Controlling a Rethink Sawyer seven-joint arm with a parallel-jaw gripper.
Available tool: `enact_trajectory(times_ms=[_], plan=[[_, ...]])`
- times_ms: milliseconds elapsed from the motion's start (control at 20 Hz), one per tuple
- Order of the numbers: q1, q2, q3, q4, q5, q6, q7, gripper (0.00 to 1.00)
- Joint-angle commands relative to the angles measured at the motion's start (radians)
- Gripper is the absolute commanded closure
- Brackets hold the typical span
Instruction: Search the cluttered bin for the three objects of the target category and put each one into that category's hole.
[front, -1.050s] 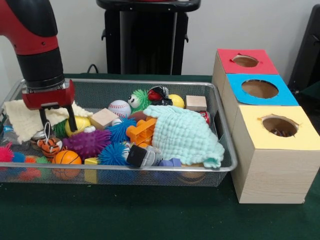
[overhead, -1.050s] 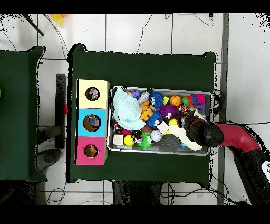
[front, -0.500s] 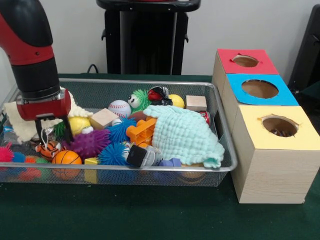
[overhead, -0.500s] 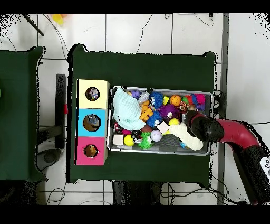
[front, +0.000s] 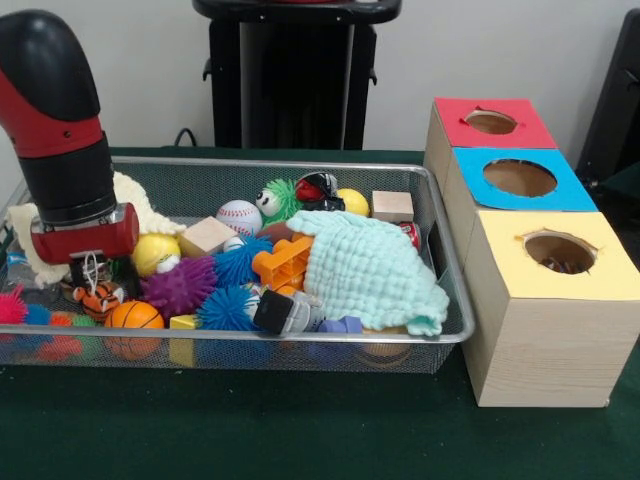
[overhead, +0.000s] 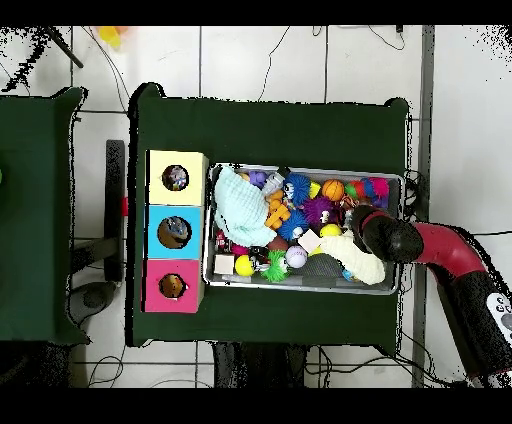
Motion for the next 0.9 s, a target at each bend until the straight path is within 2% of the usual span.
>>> enact_trajectory(times_ms=[50,450,600,800,900], plan=[[-0.006,0.057,0.060,-0.090,-0.048,-0.031,-0.292,1.00],[0.001,0.025,0.031,-0.050,-0.062,-0.060,-0.217,1.00],[-0.003,-0.013,0.028,0.005,-0.038,-0.059,-0.167,1.00],[0.019,-0.239,0.026,0.190,0.038,-0.020,-0.014,1.00],[0.023,-0.321,0.032,0.245,0.098,0.035,0.022,1.00]])
